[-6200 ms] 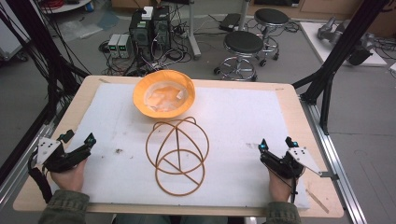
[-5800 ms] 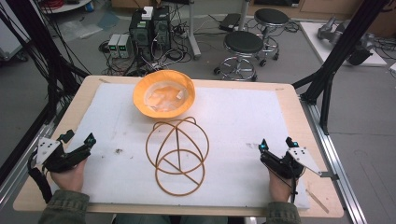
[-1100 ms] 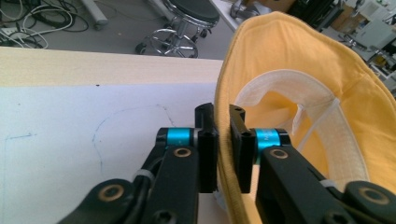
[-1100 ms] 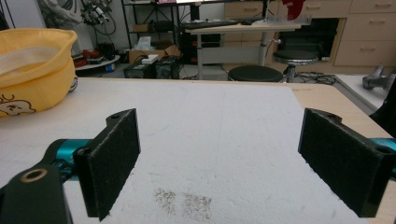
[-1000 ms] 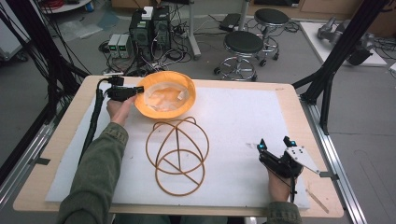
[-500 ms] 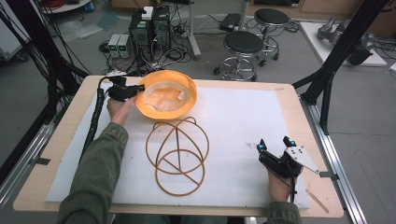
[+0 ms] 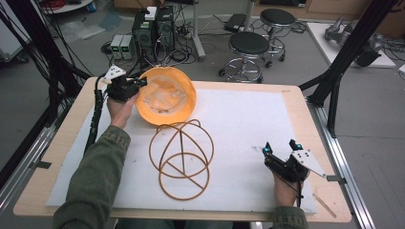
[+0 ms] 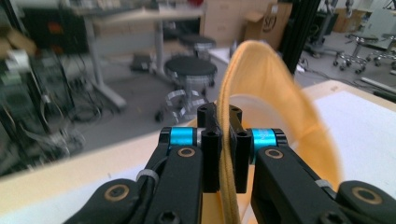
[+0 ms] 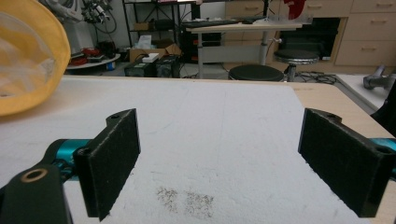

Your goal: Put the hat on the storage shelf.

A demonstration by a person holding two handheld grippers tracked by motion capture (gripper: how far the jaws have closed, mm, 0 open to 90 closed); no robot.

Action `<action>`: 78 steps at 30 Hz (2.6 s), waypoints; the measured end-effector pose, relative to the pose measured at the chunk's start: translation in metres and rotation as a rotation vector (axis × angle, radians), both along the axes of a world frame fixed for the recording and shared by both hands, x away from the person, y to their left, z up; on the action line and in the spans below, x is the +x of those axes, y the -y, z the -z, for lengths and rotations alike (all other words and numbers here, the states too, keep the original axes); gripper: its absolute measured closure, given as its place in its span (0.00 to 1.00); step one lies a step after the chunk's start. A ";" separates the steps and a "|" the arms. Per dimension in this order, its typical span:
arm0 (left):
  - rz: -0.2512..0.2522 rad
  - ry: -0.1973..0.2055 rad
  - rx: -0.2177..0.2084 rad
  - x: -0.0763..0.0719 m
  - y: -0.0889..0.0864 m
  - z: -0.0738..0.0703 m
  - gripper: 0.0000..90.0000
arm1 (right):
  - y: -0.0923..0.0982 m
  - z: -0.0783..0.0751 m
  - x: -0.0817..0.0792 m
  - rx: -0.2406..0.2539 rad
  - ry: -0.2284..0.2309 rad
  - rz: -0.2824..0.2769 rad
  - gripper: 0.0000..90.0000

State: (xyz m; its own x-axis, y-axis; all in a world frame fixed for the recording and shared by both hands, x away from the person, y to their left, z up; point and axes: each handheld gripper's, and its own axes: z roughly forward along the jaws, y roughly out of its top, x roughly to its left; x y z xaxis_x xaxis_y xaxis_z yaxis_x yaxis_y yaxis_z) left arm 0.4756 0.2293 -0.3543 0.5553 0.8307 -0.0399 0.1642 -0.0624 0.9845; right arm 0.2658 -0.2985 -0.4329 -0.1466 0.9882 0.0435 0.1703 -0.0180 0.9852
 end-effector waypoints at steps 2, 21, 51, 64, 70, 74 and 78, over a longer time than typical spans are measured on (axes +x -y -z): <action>0.008 0.076 0.021 -0.009 0.001 -0.007 0.96 | 0.000 0.000 0.000 -0.001 -0.001 0.000 0.13; 0.014 0.387 -0.065 -0.056 -0.003 -0.070 0.96 | -0.001 0.000 0.000 0.002 -0.004 0.007 0.13; 0.107 0.525 -0.110 -0.114 0.010 -0.108 0.96 | -0.001 -0.001 -0.001 0.001 0.005 0.003 0.13; 0.226 0.570 -0.137 -0.147 0.023 -0.120 0.96 | -0.001 -0.001 -0.003 0.003 0.007 0.005 0.13; 0.264 0.604 -0.115 -0.165 0.027 -0.127 0.96 | -0.001 -0.001 -0.003 0.011 0.003 0.006 0.13; 0.299 0.612 -0.112 -0.179 0.032 -0.126 0.96 | -0.001 -0.001 -0.003 0.013 0.005 0.003 0.13; 0.323 0.611 -0.092 -0.189 0.036 -0.122 0.96 | -0.002 -0.001 -0.003 0.018 0.005 0.002 0.13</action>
State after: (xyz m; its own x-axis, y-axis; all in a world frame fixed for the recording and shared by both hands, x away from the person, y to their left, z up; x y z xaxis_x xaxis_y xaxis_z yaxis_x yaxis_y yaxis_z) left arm 0.2866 0.1934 -0.2324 0.7193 0.6284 0.2961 -0.4339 0.0735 0.8980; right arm 0.2625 -0.2970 -0.4314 -0.1454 0.9875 0.0607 0.1653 -0.0363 0.9856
